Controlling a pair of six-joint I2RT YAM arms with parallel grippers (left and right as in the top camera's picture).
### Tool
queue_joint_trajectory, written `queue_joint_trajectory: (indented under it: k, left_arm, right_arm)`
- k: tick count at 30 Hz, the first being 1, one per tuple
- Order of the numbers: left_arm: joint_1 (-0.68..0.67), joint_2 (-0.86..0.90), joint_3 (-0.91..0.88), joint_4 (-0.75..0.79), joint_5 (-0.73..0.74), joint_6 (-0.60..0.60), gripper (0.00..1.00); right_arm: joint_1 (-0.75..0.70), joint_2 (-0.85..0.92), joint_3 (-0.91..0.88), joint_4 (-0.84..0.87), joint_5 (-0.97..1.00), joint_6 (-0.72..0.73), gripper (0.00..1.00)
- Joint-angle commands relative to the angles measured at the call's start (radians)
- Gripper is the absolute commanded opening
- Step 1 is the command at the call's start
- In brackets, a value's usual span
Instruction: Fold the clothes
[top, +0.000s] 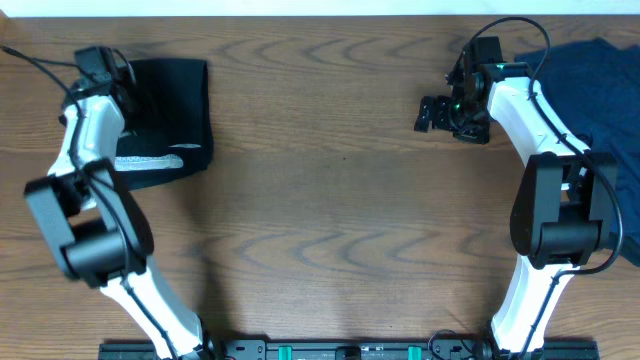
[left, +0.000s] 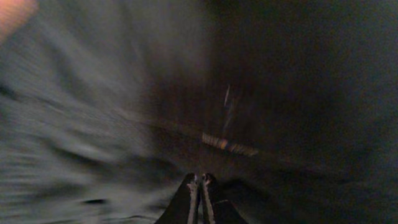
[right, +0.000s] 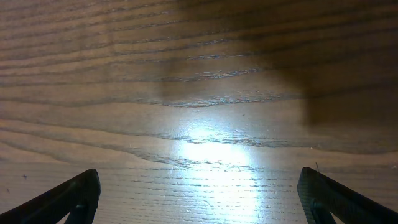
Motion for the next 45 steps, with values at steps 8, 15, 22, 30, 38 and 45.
queue_joint_trajectory:
  k: [8,15,22,30,38,45]
  left_arm:
    - [-0.012,-0.09,0.006,0.203,0.211,-0.125,0.06]
    - [-0.057,0.051,0.006,0.37,0.279,-0.124,0.07]
    - [-0.093,0.172,0.006,0.492,0.278,-0.124,0.08]
    - [-0.091,0.24,0.006,0.413,0.279,-0.12,0.07]
    - [-0.092,0.24,0.006,0.289,0.282,-0.093,0.06]
    - [-0.092,0.237,0.006,0.25,0.457,-0.048,0.06]
  right_arm:
    - [0.006,-0.024,0.013,0.002,0.006,-0.01,0.99]
    - [0.006,-0.024,0.013,0.002,0.006,-0.01,0.99]
    - [0.006,-0.024,0.013,0.002,0.006,-0.01,0.99]
    - [0.006,-0.024,0.013,0.002,0.006,-0.01,0.99]
    - [0.006,-0.024,0.013,0.002,0.006,-0.01,0.99]
    - [0.006,-0.024,0.013,0.002,0.006,-0.01,0.99]
